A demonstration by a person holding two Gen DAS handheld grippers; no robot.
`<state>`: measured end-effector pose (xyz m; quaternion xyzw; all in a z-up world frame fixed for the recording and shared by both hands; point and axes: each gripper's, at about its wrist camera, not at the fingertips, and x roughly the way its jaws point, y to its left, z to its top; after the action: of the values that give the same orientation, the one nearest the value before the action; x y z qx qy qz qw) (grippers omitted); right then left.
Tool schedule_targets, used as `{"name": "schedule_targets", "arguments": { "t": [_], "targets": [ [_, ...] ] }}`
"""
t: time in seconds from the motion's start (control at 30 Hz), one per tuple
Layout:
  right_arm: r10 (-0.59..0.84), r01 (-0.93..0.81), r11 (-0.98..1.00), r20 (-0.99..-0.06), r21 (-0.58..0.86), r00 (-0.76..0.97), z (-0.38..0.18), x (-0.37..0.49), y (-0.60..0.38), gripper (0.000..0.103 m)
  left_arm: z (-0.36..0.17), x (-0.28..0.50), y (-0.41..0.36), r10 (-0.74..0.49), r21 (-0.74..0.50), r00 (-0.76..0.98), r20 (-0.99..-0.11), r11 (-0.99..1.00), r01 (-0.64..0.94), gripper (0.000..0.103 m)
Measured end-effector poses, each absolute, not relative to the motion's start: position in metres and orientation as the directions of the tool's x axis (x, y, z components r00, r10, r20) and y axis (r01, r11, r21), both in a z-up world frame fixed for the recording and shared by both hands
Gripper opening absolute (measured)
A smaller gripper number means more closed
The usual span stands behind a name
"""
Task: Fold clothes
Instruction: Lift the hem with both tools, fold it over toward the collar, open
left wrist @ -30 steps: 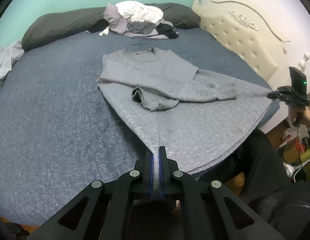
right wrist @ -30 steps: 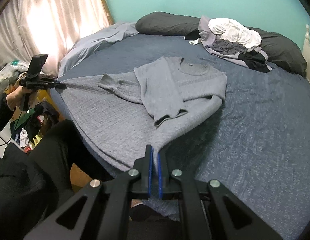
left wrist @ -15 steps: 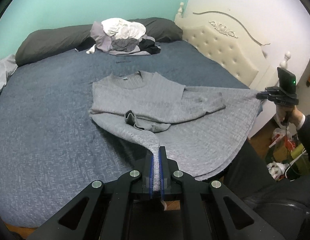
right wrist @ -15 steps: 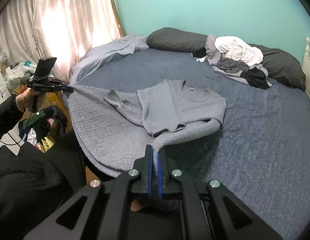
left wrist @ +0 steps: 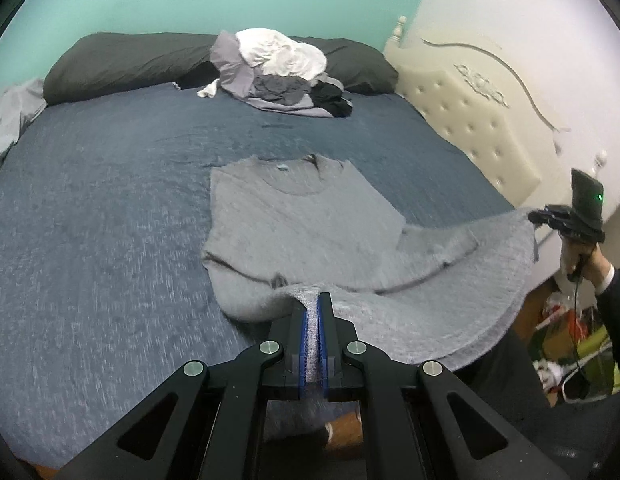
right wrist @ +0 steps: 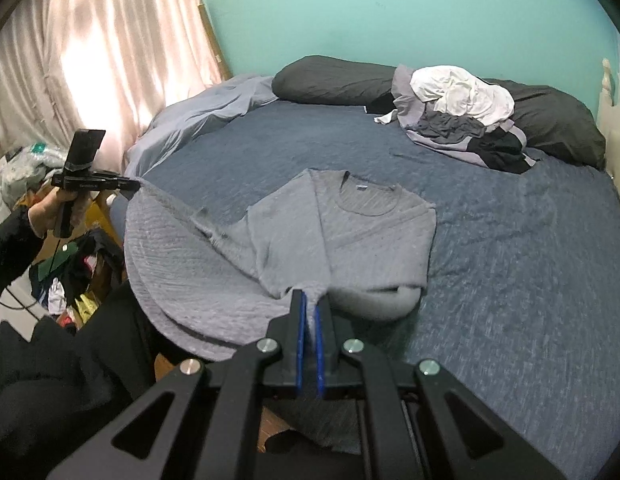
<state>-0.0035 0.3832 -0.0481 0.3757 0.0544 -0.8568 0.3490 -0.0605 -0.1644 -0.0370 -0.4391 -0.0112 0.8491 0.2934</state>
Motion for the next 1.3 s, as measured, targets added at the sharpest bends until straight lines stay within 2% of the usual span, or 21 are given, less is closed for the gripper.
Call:
{"name": "schedule_targets", "arguments": {
  "t": [0.43, 0.87, 1.3],
  "targets": [
    [-0.565, 0.543, -0.79, -0.683, 0.285, -0.464, -0.056, -0.145, 0.396, 0.004, -0.066, -0.204, -0.163, 0.494, -0.323, -0.427, -0.757, -0.852, -0.412, 0.005],
    [-0.506, 0.441, -0.836, -0.769, 0.327, -0.39, -0.126, -0.291, 0.391, 0.004, -0.146, -0.354, -0.153, 0.485, -0.387, -0.338, -0.806, -0.865, -0.319, 0.005],
    [-0.456, 0.356, -0.871, -0.825, 0.337, -0.333, -0.203, -0.393, 0.383, 0.004, -0.229, -0.438, -0.157, 0.487, -0.447, -0.238, -0.84, -0.871, -0.205, 0.008]
  ]
}}
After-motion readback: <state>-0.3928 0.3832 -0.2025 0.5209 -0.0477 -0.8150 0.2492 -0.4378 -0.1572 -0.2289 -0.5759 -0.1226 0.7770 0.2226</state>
